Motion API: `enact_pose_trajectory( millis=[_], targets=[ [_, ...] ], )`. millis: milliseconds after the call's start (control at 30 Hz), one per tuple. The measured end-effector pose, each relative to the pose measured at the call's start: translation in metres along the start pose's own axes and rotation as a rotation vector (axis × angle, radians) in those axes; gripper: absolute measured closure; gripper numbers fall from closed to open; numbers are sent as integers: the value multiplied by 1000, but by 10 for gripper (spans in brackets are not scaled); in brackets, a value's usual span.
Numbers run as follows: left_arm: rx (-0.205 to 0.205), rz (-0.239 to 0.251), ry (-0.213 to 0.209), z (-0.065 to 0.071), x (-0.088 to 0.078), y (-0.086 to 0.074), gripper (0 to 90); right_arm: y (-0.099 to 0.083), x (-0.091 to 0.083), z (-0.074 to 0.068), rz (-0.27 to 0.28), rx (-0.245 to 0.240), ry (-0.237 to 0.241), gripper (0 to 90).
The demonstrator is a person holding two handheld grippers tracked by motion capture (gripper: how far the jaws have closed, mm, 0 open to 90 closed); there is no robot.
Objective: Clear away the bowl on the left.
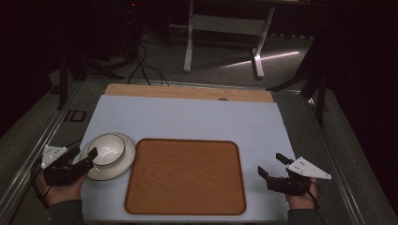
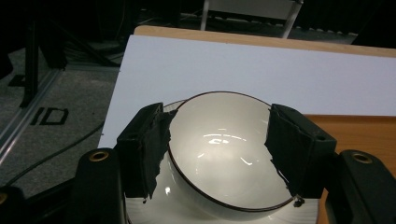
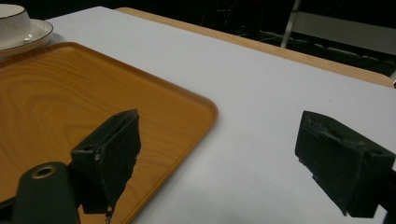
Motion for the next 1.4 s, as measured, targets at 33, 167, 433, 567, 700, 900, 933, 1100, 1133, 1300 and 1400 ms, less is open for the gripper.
enact_pose_trajectory(
  millis=[33,167,433,567,700,900,933,1100,1133,1300,1400],
  targets=[
    [0,-2,0,-1,1,0,383,0,0,0,1,-1,-1,139],
    [-9,-8,11,-4,4,0,388,0,0,0,5,-4,-4,139],
    [-40,-18,35,-13,10,-2,388,1,-1,1,9,-8,-8,140],
    [-57,-27,43,-18,12,-3,389,1,-1,1,8,-9,-8,139],
    [-69,-39,52,-21,15,-4,390,1,-1,1,10,-8,-10,139],
    [-65,-85,69,-24,24,-8,389,1,-1,1,12,-7,-8,139],
    [-67,-95,72,-24,26,-8,390,1,-1,1,12,-8,-9,139],
    [-75,-141,83,-26,35,-11,433,1,-2,1,17,-9,-8,139],
    [-72,-148,84,-26,36,-11,442,1,-2,1,17,-9,-7,139],
    [-78,-182,85,-27,43,-13,475,1,-2,1,18,-9,-6,139],
    [-85,-196,83,-28,46,-14,503,1,-2,1,19,-9,-6,139]
  ],
)
Point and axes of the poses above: each handheld gripper's, and its own axes: x roughly forward along the jaws, y roughly out of its top, z roughly to its right, the point moved 4 cm from there along x, roughly forward along the jaws, and after that the axes turned 3 degrees about z, right-handed, at the moved point
